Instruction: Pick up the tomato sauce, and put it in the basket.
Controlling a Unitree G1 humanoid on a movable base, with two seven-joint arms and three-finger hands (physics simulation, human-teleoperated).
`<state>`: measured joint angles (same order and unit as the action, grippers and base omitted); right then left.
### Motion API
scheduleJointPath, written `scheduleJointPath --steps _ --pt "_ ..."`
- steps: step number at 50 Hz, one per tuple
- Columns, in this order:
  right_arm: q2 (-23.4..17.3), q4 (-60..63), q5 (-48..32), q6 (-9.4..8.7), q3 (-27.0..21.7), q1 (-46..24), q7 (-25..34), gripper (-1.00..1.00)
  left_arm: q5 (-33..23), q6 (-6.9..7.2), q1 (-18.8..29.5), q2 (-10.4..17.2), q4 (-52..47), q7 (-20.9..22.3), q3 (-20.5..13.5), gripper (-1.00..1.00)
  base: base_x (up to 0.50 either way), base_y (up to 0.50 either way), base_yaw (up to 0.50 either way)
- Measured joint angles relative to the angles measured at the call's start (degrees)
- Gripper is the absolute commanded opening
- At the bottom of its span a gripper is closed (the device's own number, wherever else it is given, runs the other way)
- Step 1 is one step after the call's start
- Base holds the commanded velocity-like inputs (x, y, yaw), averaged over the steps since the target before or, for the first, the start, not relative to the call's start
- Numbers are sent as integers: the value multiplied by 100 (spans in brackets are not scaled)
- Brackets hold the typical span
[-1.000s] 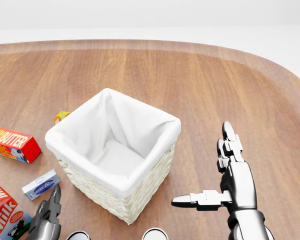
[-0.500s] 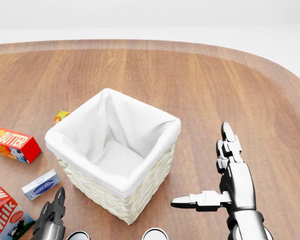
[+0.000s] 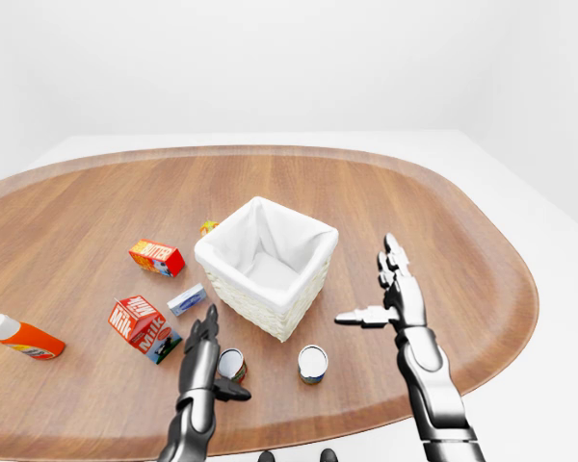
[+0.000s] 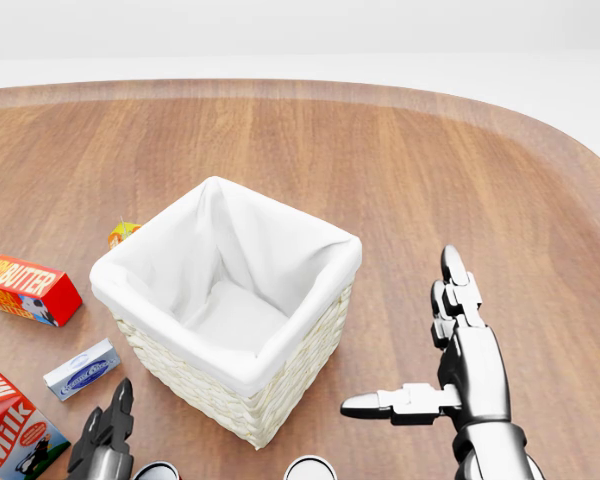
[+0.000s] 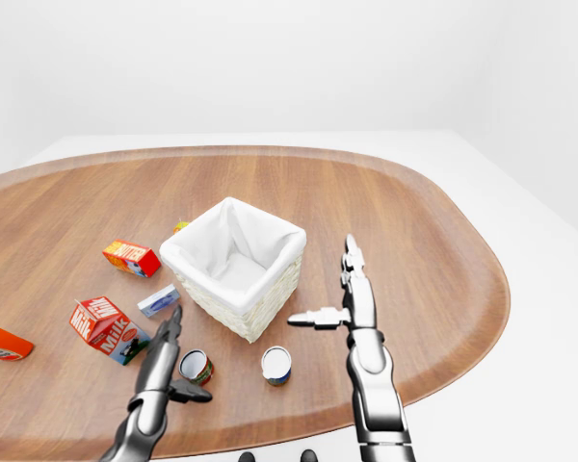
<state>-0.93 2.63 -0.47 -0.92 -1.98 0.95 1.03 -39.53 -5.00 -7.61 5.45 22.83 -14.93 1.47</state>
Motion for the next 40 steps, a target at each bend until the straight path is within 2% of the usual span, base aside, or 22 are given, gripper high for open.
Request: scheduleJointPath --steps 40 --pt "7 -57 -18 37 22 1 -5 100 -98 0 273 35 646 -274 66 100 0 0 0"
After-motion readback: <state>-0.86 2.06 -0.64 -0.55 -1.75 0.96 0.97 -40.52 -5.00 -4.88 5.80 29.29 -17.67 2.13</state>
